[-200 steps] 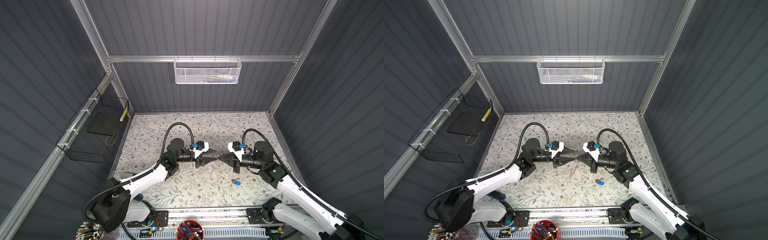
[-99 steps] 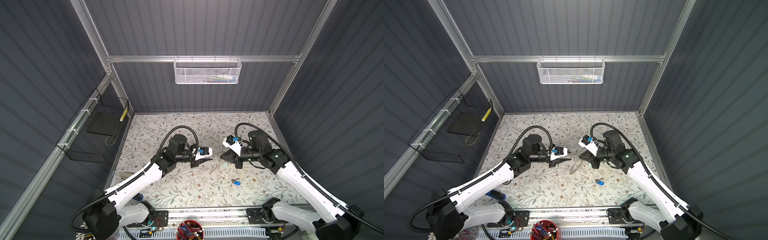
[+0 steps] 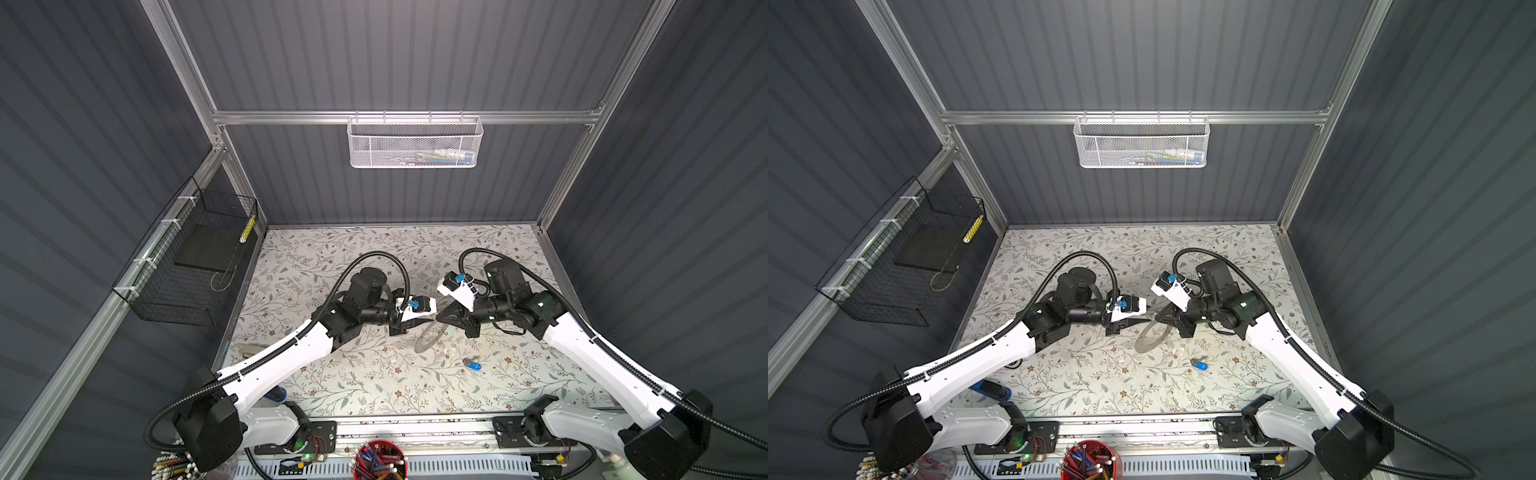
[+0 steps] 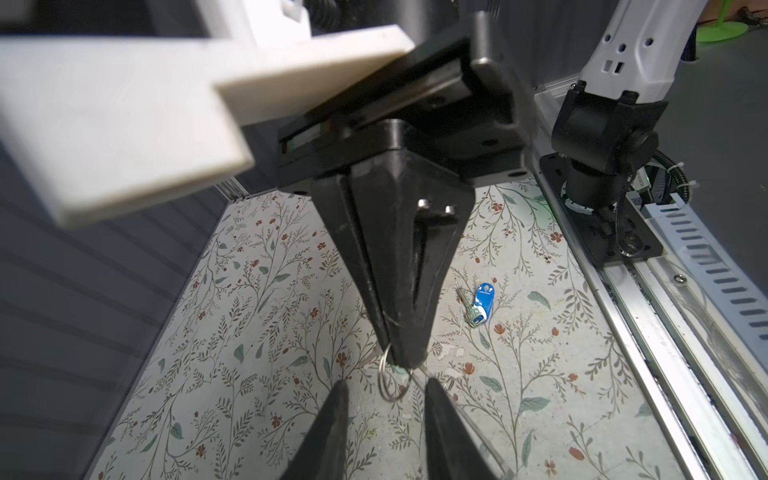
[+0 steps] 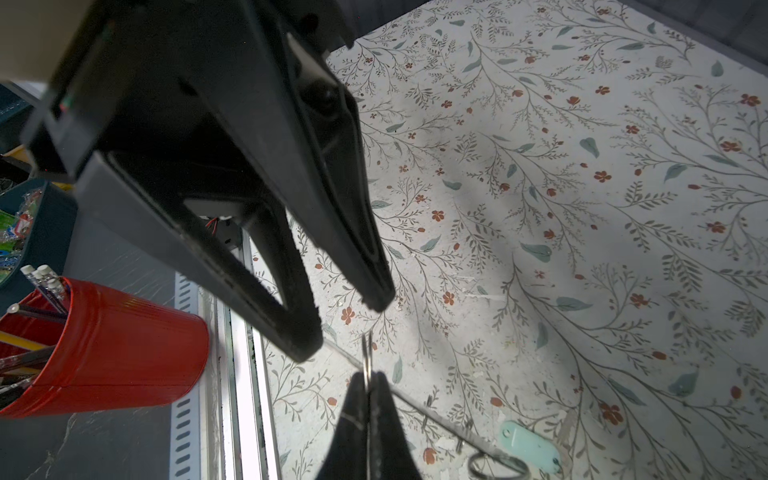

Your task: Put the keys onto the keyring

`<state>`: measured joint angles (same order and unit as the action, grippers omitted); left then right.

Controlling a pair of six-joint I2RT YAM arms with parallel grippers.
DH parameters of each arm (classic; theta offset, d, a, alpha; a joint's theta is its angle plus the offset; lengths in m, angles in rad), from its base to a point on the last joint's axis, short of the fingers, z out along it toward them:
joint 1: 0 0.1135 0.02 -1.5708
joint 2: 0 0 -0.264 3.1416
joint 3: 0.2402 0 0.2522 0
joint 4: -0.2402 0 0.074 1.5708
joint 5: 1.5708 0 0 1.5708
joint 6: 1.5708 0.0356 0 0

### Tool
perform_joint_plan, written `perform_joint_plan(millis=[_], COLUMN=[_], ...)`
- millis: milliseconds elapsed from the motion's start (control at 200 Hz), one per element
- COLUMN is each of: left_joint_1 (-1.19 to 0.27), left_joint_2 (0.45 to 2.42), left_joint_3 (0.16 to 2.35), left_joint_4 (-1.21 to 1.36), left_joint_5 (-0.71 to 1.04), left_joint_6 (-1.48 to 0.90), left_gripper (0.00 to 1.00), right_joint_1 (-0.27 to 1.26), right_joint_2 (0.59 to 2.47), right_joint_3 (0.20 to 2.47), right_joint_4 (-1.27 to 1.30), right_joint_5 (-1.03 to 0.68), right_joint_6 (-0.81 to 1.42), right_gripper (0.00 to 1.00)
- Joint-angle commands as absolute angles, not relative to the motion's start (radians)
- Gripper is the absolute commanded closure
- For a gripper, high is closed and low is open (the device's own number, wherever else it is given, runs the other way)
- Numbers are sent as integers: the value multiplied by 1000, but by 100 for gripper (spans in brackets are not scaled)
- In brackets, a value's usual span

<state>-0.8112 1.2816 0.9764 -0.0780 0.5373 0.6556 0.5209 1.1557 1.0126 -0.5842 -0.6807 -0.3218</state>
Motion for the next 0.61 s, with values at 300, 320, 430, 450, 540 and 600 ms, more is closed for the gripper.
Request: perform_joint_plan(millis=[300, 320, 430, 450, 540, 600], left_joint_1=[-822, -822, -822, -822, -822, -823], left_joint_2=[1321, 1323, 1335, 1338, 1343, 1347], left_joint_3=[1039, 1041, 1051, 1052, 1056, 1055], left_joint_4=[-133, -134, -150, -153, -170, -171], left_joint_5=[531, 531, 538, 539, 546, 556], left_joint_6=[686, 687, 689, 690, 695, 694], left_gripper=[77, 78, 78, 78, 79, 82], right_joint_1=[541, 541, 543, 543, 543, 544], right_joint_2=[1157, 1157, 1155, 1154, 1147, 1141], right_joint_3=[1042, 1042, 1043, 1043, 1039, 1034], right_joint_4=[-567, -566, -557, -555, -547, -542], right_joint_5=[-695, -696, -695, -694, -689, -688], right_joint_6=[-331, -331, -332, -334, -342, -350], right_gripper=[100, 100, 100, 100, 100, 100])
